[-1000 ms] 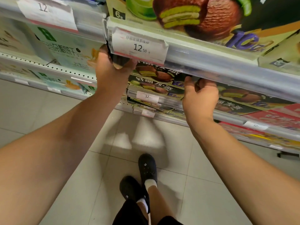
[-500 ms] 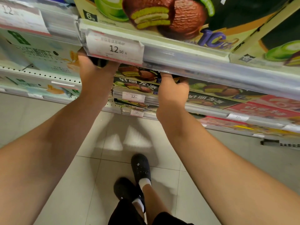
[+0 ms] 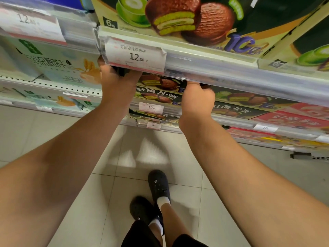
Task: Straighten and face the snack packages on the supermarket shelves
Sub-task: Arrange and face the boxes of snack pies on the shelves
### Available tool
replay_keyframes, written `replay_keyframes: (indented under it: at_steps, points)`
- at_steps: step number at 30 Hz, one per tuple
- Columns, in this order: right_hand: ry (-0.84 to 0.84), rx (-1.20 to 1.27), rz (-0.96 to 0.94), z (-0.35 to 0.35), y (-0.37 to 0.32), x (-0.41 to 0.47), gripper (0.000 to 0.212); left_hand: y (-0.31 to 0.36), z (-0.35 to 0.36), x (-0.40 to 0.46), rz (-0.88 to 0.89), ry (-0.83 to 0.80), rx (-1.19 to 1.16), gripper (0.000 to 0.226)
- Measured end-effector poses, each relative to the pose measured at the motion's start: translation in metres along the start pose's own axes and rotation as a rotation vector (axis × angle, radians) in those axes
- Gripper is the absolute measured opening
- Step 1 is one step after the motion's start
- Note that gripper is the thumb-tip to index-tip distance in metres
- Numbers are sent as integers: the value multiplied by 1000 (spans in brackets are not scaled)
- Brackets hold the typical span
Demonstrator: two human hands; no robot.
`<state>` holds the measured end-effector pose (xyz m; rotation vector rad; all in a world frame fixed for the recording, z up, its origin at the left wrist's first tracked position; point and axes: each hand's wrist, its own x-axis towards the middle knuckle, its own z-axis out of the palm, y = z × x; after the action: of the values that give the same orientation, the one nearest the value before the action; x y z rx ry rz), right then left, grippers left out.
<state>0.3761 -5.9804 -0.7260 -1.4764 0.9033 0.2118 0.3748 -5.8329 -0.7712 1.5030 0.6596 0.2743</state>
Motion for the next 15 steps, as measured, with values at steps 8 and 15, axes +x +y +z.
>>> replay_keyframes:
  at_steps: [8,15]
  points:
    - [-3,9,-9,-1,0,-2,22,-1,2,1,-16,-40,-4,77]
    - [-4,14,-34,-2,5,2,28,-6,5,4,-34,-33,18,67]
